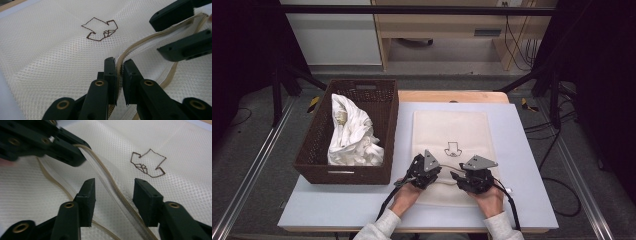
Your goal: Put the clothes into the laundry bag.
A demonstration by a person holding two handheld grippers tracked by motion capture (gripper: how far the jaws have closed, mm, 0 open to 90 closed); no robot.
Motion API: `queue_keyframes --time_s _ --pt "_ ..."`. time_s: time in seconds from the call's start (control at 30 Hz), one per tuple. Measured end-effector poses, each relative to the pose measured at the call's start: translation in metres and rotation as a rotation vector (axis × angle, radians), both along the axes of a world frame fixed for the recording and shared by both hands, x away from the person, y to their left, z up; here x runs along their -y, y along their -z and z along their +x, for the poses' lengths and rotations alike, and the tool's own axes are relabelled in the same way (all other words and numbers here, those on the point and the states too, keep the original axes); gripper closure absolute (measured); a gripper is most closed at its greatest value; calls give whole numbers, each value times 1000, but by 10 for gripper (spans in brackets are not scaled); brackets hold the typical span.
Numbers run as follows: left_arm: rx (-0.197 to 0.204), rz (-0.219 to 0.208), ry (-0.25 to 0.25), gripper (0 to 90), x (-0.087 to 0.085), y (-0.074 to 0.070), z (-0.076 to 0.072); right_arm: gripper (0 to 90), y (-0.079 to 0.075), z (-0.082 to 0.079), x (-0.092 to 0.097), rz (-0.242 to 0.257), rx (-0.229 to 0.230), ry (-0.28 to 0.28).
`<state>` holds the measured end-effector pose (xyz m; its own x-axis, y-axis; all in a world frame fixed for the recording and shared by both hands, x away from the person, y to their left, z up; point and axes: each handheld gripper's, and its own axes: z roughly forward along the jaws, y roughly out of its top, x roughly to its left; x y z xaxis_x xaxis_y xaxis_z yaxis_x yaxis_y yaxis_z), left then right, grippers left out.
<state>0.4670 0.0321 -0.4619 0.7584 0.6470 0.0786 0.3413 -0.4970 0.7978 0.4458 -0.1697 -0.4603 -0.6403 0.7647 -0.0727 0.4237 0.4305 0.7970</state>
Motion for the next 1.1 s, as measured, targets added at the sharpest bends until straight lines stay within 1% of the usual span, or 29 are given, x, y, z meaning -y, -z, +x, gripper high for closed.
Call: queue_keyframes --time_s 0.03,0.07,0.1,0.17,0.2,0.23,0.27,0.3,0.33,0.37,0.4,0.47,0.5,0.57,0.6,0.63,0.7,0.77,0.83,0.87,0.9,0.93,0.97,1.1 --pt "-2 -5 0 816 -1 0 0 513 2 1 -1 -12 -3 16" --pt "-5 -8 0 815 -1 0 0 522 4 2 -1 -35 -5 21" --pt "-7 -8 1 814 -1 0 0 549 6 3 -2 -51 -5 33" --pt "-8 -6 1 809 -1 0 0 615 7 5 -2 -63 -8 45" --pt "-12 -10 2 785 -1 1 -1 724 7 6 -1 -55 -8 55" --pt "-14 -21 4 751 -1 0 -1 776 6 6 -1 -52 -7 59" --pt "-16 -33 9 705 -2 -2 -6 832 6 6 0 -49 -10 60" --pt "-16 -33 9 667 -2 -2 -6 832 6 6 0 -49 -10 60" --pt "-12 -48 20 667 -5 -6 -10 857 5 6 1 -34 -15 55" --pt "-8 -59 25 625 -6 -9 -13 862 4 6 2 -16 -22 60" --pt "-4 -69 31 596 -10 -14 -17 864 3 6 3 -9 -24 63" --pt "11 -83 36 585 -17 -22 -28 866 3 7 5 4 -24 63" --pt "8 -90 39 591 -22 -25 -34 866 2 6 5 9 -25 63" --pt "-14 -99 54 663 -28 -24 -44 867 1 6 5 26 -25 69" --pt "-23 -92 57 712 -31 -21 -48 867 0 6 6 27 -18 64" --pt "-28 -83 56 758 -33 -18 -51 866 -1 6 6 40 -16 67" --pt "-58 -60 57 829 -36 -7 -56 867 -2 6 8 54 -12 66" --pt "-78 -45 54 883 -38 3 -57 867 -4 7 11 84 -7 65" --pt "-98 -46 50 889 -39 12 -56 867 -5 7 12 90 -5 62" --pt "-108 -39 47 890 -39 16 -56 867 -6 7 12 100 -5 63" --pt "-114 -23 49 890 -38 18 -55 867 -6 8 12 108 -1 67" --pt "-113 -18 45 890 -38 20 -54 866 -7 8 12 105 7 62" --pt "-121 -21 46 890 -37 21 -54 866 -9 8 12 105 14 63" --pt "-114 -15 44 890 -36 23 -56 866 -18 8 13 137 69 63"
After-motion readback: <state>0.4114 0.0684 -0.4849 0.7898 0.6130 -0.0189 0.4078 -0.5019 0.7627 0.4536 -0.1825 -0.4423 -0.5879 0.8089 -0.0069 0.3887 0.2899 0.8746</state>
